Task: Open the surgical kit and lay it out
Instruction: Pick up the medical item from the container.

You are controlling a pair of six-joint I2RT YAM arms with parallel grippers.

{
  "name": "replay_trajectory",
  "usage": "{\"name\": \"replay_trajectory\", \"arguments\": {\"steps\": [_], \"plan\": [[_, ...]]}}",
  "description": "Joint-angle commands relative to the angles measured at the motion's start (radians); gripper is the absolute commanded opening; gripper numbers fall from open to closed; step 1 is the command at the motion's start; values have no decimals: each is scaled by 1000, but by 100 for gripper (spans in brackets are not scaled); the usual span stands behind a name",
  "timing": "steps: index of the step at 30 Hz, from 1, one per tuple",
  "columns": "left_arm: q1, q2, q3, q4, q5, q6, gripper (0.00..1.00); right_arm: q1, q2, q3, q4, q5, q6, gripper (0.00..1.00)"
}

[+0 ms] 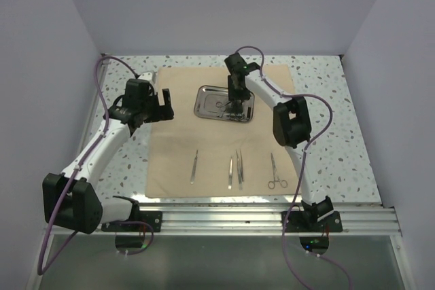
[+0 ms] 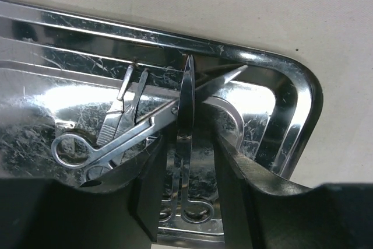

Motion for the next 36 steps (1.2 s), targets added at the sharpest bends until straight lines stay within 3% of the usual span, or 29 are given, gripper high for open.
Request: {"name": "replay_trajectory", "arguments": {"steps": [1, 6, 14, 17, 19, 20, 26, 36], "plan": [[12, 11, 5, 25, 7, 28, 96, 1, 33, 33, -9, 8, 12, 43], [17, 25, 3, 22, 8, 34, 96, 3, 65, 46, -17, 3, 16, 42], [33, 23, -12, 25, 2, 29, 95, 12, 165, 133, -129, 89, -1, 25], [38, 27, -15, 25, 2, 31, 95, 12, 187, 129, -149, 82, 1, 17], [41, 30, -14, 23, 2, 34, 95, 12, 191, 122, -152, 76, 4, 2], [43, 31, -12, 23, 4, 37, 95, 12, 194, 112, -149, 73, 5, 0], [46, 53, 12, 14, 10, 49, 95, 12, 130, 83, -114, 65, -10, 0], [46, 97, 121, 2, 45, 49, 95, 10, -163, 52, -85, 51, -28, 0]]}}
